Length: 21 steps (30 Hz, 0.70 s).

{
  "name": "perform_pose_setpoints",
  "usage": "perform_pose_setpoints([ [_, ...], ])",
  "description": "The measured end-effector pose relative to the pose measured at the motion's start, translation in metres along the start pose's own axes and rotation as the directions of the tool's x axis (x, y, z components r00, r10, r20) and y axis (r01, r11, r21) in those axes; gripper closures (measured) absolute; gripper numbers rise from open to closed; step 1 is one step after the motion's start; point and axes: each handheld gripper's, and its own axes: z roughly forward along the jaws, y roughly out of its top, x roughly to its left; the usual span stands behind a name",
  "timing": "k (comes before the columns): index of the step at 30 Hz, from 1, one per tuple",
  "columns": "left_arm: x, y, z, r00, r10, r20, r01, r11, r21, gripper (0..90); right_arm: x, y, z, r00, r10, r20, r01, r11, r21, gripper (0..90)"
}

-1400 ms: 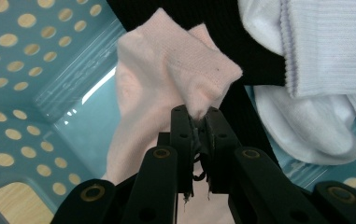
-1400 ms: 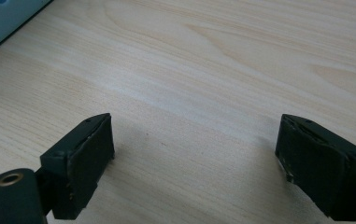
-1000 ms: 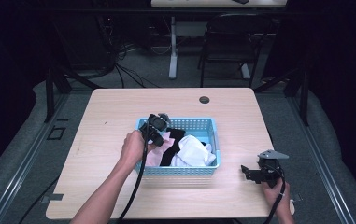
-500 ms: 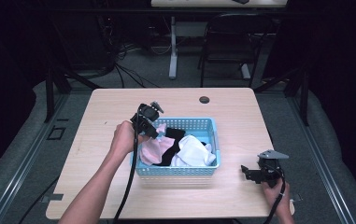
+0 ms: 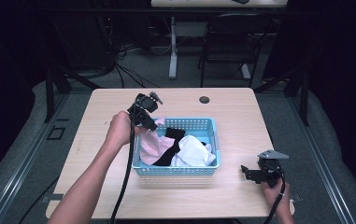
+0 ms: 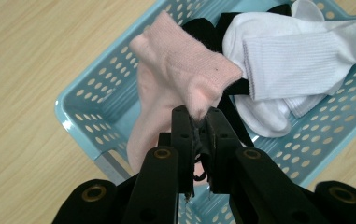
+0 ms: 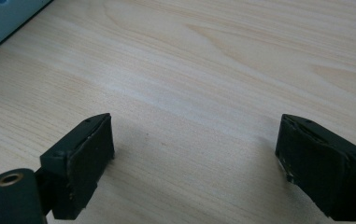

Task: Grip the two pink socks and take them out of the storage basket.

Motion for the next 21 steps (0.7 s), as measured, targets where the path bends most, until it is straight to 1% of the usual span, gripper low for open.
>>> perform_pose_setpoints([
  [3,0.002,0.001,-0.006,1.0000,0.001,0.010,-0.001,1.0000,-0.008,84.0,0.000,0.000,0.000,1.0000,0.000,0.000,0.000,1.000,0.000,10.9],
  [5,0.003,0.002,-0.011,1.0000,0.001,0.009,-0.001,0.9999,-0.011,84.0,0.000,0.000,0.000,1.0000,0.000,0.000,0.000,1.000,0.000,10.9],
  [6,0.003,0.003,-0.013,1.0000,0.000,0.006,0.000,0.9998,-0.022,84.0,0.000,0.000,0.000,1.0000,0.000,-0.001,0.000,1.000,0.000,10.9],
  [11,0.005,0.004,-0.025,1.0000,0.001,0.003,-0.001,0.9997,-0.026,83.9,0.000,0.000,0.000,1.0000,0.000,0.000,0.000,1.000,0.000,10.9],
  [14,0.008,0.004,-0.032,1.0000,0.004,-0.006,-0.004,0.9997,-0.026,84.0,0.000,0.000,0.000,1.0000,0.000,-0.001,0.000,1.000,0.000,10.9],
  [21,0.019,-0.001,-0.048,0.9997,-0.018,-0.019,0.018,0.9990,-0.042,83.9,0.000,0.000,0.000,1.0000,0.000,0.000,0.000,1.000,0.000,10.9],
])
